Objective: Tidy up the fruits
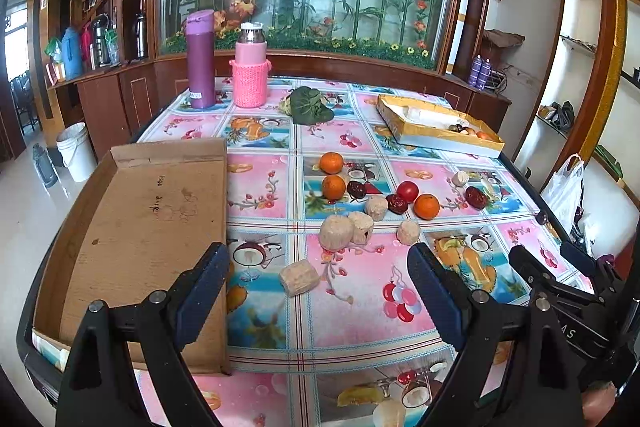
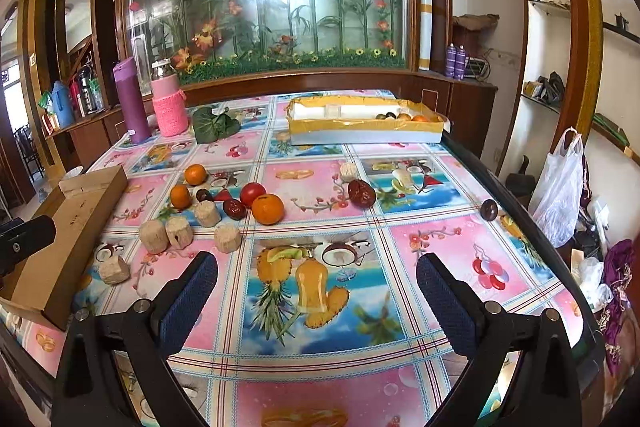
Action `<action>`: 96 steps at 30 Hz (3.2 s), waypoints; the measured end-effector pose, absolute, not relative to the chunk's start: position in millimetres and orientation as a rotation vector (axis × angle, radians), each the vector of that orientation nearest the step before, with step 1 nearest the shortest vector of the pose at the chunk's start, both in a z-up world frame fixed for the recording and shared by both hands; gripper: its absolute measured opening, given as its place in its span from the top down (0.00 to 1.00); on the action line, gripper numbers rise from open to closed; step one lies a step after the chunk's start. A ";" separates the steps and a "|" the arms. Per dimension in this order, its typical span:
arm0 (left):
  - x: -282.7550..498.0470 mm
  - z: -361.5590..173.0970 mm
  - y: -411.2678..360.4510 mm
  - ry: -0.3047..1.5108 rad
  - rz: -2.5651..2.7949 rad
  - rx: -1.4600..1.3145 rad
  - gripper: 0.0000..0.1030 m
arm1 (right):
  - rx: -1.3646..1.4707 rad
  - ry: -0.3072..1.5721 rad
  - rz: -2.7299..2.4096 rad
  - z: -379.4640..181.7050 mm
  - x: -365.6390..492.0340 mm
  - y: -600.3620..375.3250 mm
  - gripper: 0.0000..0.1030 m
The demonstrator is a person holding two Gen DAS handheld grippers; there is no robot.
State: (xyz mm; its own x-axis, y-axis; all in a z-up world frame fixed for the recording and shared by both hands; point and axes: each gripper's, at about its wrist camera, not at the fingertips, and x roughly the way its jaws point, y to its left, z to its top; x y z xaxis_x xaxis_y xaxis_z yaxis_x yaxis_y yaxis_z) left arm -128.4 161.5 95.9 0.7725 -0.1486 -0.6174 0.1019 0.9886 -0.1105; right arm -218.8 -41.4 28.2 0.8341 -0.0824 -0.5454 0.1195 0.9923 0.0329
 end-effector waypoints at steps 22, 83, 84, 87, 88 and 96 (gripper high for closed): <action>-91.4 66.8 183.6 0.803 -0.303 -0.082 0.36 | 0.143 0.732 0.011 7.7 -174.5 -77.7 0.06; -37.9 13.3 147.5 1.008 -0.277 0.148 0.65 | 0.167 0.891 -0.269 -25.3 -93.4 -266.1 0.76; -36.8 13.1 144.5 1.005 -0.268 0.154 0.63 | 0.168 0.889 -0.267 -24.0 -96.0 -265.0 0.76; -33.4 14.8 142.1 1.010 -0.266 0.149 0.61 | 0.154 0.879 -0.251 -19.1 -104.1 -257.6 0.76; -31.9 15.7 143.7 1.008 -0.263 0.132 0.61 | 0.156 0.877 -0.240 -18.0 -105.7 -254.9 0.76; -23.3 28.0 161.2 0.976 -0.227 0.148 0.56 | 0.139 0.844 -0.153 -2.1 -123.9 -221.0 0.77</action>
State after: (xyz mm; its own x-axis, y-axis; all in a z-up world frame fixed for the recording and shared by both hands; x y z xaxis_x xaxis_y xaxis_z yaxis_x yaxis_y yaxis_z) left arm -23.3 161.2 28.0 0.5391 -0.1234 -0.8331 0.2563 0.9663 0.0227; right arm -123.9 -221.0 -2.1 0.6549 -0.0791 -0.7516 0.1896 0.9799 0.0620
